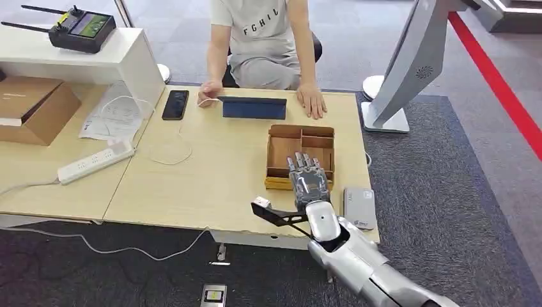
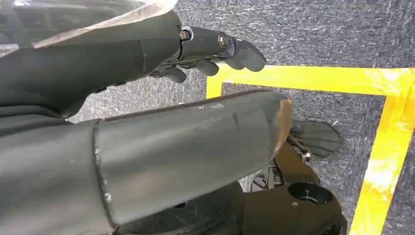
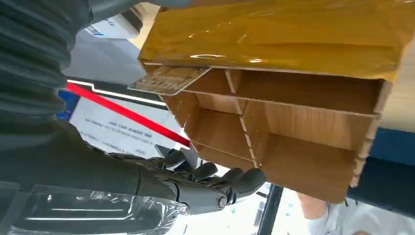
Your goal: Pass the card to the sensor for recognition and then transmit it.
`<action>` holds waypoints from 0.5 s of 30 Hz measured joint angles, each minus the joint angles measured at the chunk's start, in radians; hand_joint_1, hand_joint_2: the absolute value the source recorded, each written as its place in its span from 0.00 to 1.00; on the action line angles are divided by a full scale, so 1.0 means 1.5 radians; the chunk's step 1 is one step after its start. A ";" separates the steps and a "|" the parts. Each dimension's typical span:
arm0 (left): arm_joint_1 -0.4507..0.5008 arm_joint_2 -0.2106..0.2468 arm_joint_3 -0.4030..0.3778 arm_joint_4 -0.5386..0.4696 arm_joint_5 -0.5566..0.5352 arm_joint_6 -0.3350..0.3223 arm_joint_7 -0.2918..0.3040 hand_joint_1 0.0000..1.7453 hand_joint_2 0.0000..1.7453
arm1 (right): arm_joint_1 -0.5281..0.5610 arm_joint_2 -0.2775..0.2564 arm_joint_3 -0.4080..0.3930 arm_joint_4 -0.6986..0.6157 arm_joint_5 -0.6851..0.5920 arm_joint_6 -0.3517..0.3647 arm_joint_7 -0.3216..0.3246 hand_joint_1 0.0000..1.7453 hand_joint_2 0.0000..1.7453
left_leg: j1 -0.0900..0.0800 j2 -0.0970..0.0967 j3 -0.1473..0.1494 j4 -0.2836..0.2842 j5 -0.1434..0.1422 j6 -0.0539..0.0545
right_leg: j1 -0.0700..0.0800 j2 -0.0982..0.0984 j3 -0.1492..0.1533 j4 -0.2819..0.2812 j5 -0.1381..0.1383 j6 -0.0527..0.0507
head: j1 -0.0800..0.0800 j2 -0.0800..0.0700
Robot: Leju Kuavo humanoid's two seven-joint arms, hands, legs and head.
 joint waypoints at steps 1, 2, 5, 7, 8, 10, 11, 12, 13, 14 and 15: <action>0.000 0.000 0.000 0.000 0.000 0.000 0.000 0.00 0.00 | -0.002 0.000 0.000 0.008 -0.001 -0.003 0.002 0.00 1.00 | 0.000 0.000 0.000 0.000 0.000 0.000 | 0.000 0.000 0.000 0.000 0.000 0.000 | 0.000 0.000; 0.000 0.000 0.000 0.000 0.000 0.000 0.000 0.00 0.00 | -0.003 -0.001 0.000 0.017 -0.005 -0.005 0.003 0.00 1.00 | 0.000 0.000 0.000 0.000 0.000 0.000 | 0.000 0.000 0.000 0.000 0.000 0.000 | 0.000 0.000; 0.000 0.000 0.000 0.000 0.001 0.002 0.002 0.00 0.00 | -0.007 -0.003 -0.002 0.037 -0.011 -0.014 0.003 0.00 1.00 | 0.000 0.000 0.000 0.000 0.000 0.000 | 0.000 0.000 0.000 0.000 0.000 0.000 | 0.000 0.000; 0.001 0.000 0.000 0.000 0.003 0.004 0.004 0.00 0.00 | -0.009 -0.005 -0.003 0.048 -0.012 -0.016 0.003 0.00 1.00 | 0.000 0.000 0.000 0.000 0.000 0.000 | 0.000 0.000 0.000 0.000 0.000 0.000 | 0.000 0.000; 0.001 0.000 0.000 0.000 0.003 0.004 0.005 0.00 0.00 | -0.009 -0.005 -0.003 0.051 -0.012 -0.017 0.003 0.00 1.00 | 0.000 0.000 0.000 0.000 0.000 0.000 | 0.000 0.000 0.000 0.000 0.000 0.000 | 0.000 0.000; 0.001 0.000 0.000 0.000 0.005 0.006 0.006 0.00 0.00 | -0.011 -0.006 -0.005 0.059 -0.011 -0.019 0.003 0.00 1.00 | 0.000 0.000 0.000 0.000 0.000 0.000 | 0.000 0.000 0.000 0.000 0.000 0.000 | 0.000 0.000; 0.001 0.000 0.000 0.000 0.006 0.008 0.007 0.00 0.00 | -0.012 -0.007 -0.005 0.062 -0.010 -0.020 0.003 0.00 1.00 | 0.000 0.000 0.000 0.000 0.000 0.000 | 0.000 0.000 0.000 0.000 0.000 0.000 | 0.000 0.000; 0.001 0.000 0.000 0.000 0.009 0.012 0.008 0.00 0.00 | -0.014 -0.007 -0.005 0.065 -0.009 -0.022 0.002 0.00 1.00 | 0.000 0.000 0.000 0.000 0.000 0.000 | 0.000 0.000 0.000 0.000 0.000 0.000 | 0.000 0.000; 0.001 0.000 0.000 0.000 0.012 0.014 0.010 0.00 0.00 | -0.016 -0.007 -0.005 0.067 -0.007 -0.022 0.002 0.00 1.00 | 0.000 0.000 0.000 0.000 0.000 0.000 | 0.000 0.000 0.000 0.000 0.000 0.000 | 0.000 0.000; 0.001 0.000 0.000 0.000 0.013 0.015 0.011 0.00 0.00 | -0.019 -0.007 -0.005 0.070 -0.007 -0.022 0.002 0.00 1.00 | 0.000 0.000 0.000 0.000 0.000 0.000 | 0.000 0.000 0.000 0.000 0.000 0.000 | 0.000 0.000; 0.001 0.000 0.000 0.000 0.013 0.016 0.012 0.00 0.00 | -0.022 -0.007 -0.005 0.071 -0.006 -0.022 0.001 0.00 1.00 | 0.000 0.000 0.000 0.000 0.000 0.000 | 0.000 0.000 0.000 0.000 0.000 0.000 | 0.000 0.000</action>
